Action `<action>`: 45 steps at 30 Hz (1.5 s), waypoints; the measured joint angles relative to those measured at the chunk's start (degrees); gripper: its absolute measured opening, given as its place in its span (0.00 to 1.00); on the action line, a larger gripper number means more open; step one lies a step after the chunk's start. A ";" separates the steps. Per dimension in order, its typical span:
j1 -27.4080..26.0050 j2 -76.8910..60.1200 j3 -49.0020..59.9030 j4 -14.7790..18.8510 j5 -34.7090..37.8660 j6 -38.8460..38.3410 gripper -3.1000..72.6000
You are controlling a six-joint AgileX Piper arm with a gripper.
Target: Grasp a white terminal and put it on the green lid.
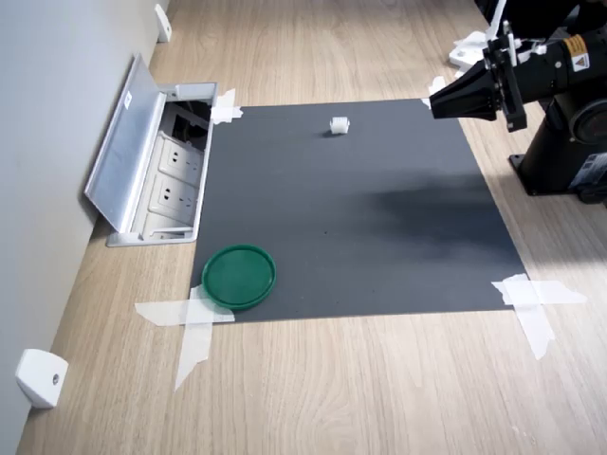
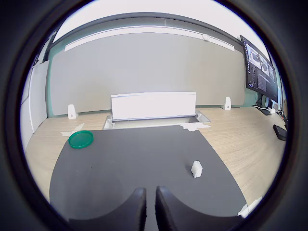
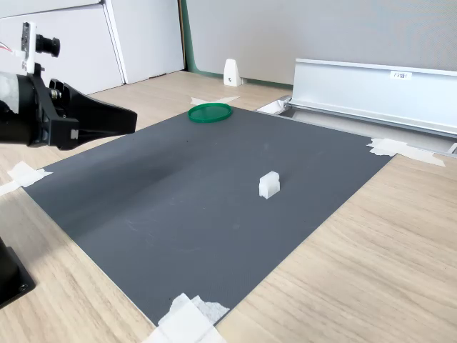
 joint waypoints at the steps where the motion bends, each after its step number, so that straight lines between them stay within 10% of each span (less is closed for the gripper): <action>1: 0.00 0.00 0.00 0.00 0.00 0.00 0.13; 35: 0.00 0.81 -0.43 -0.26 -0.31 -0.61 0.13; 45: 0.00 15.88 -16.05 -3.24 4.24 -0.61 0.13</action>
